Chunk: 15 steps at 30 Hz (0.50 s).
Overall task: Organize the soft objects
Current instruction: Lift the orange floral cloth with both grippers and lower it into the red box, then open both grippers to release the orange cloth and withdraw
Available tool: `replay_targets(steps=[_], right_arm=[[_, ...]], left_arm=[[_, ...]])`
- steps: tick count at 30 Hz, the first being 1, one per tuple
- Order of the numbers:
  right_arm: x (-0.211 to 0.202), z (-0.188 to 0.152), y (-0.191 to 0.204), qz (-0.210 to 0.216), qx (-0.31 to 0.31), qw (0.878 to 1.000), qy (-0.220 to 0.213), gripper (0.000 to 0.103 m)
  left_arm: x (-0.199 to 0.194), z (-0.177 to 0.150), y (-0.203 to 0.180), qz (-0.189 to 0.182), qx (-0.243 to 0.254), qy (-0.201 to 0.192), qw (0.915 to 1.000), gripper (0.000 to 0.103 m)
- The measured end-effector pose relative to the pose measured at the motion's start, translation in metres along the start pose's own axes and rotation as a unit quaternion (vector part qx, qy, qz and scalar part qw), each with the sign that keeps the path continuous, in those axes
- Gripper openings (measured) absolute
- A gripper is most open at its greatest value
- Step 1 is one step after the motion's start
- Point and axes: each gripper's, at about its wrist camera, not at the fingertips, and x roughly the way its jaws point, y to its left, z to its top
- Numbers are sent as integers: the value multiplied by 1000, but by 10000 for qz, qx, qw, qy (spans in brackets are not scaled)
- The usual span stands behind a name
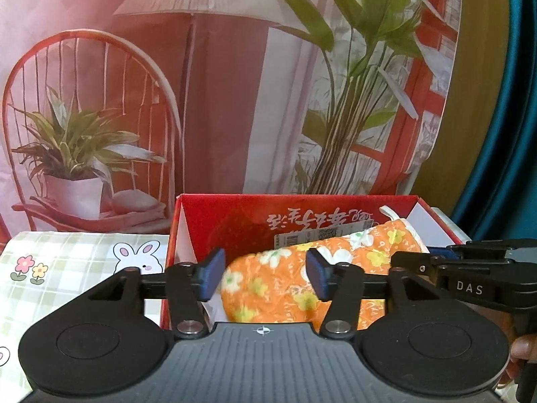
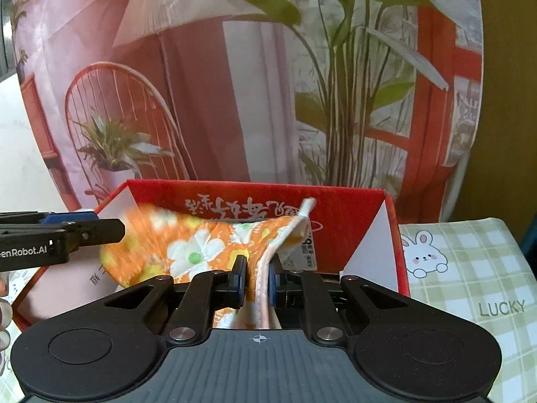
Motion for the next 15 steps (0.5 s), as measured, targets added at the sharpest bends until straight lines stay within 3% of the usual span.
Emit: replay_targets(steps=[4, 5, 7, 15], right_arm=[[-3, 2, 4, -158, -52, 9999, -32, 33], [-4, 1, 5, -183, -86, 9998, -62, 43], [-9, 1, 9, -263, -205, 9993, -154, 61], [-36, -3, 22, -395, -634, 9962, -456, 91]], left_arm=[[-8, 0, -2, 20, 57, -40, 10000, 83], [-11, 0, -3, 29, 77, -59, 9999, 89], [-17, 0, -4, 48, 120, -96, 9999, 94], [-47, -10, -14, 473, 420, -139, 9979, 103]])
